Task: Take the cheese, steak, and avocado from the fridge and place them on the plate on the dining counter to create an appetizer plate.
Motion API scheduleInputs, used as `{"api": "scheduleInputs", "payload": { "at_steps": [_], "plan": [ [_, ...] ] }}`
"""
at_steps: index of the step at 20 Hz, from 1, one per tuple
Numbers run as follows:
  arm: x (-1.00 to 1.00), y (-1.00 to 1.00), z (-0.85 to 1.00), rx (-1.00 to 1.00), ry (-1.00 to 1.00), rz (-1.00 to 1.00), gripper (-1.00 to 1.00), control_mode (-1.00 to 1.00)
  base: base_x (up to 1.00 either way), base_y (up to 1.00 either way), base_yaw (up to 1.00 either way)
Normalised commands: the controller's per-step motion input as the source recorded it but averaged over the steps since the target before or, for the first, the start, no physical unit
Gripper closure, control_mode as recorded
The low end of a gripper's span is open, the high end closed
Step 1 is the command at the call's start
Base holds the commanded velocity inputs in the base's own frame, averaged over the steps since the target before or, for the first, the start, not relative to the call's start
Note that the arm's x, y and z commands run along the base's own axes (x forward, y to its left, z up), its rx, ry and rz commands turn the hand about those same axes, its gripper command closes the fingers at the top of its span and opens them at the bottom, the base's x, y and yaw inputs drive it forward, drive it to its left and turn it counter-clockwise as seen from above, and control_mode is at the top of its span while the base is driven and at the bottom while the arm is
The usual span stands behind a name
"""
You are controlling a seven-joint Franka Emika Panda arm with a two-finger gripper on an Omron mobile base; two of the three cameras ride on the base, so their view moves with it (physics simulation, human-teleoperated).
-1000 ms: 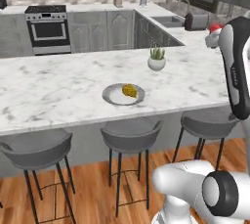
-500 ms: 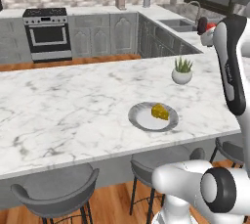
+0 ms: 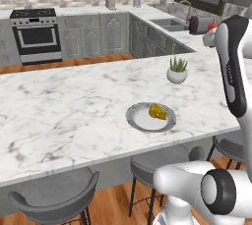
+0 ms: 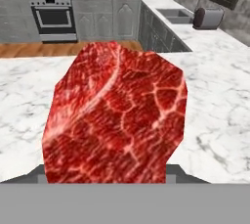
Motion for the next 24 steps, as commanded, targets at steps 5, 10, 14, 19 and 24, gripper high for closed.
{"api": "scheduleInputs", "payload": {
  "at_steps": [5,10,14,19,24],
  "plan": [
    [0.17,0.20,-0.24,0.00,0.05,-0.02,1.00,-1.00,0.00,0.00,0.00],
    [-0.01,0.40,-0.41,0.00,0.19,0.00,1.00,-1.00,0.00,0.00,0.00],
    [-0.17,0.46,-0.50,0.02,0.30,0.06,1.00,-1.00,0.00,0.00,0.00],
    [-0.28,0.36,-0.51,0.14,0.29,0.17,1.00,-1.00,0.00,0.00,0.00],
    [-0.21,0.41,-0.54,0.16,0.26,0.15,1.00,-1.00,0.00,0.00,0.00]
  ]
}}
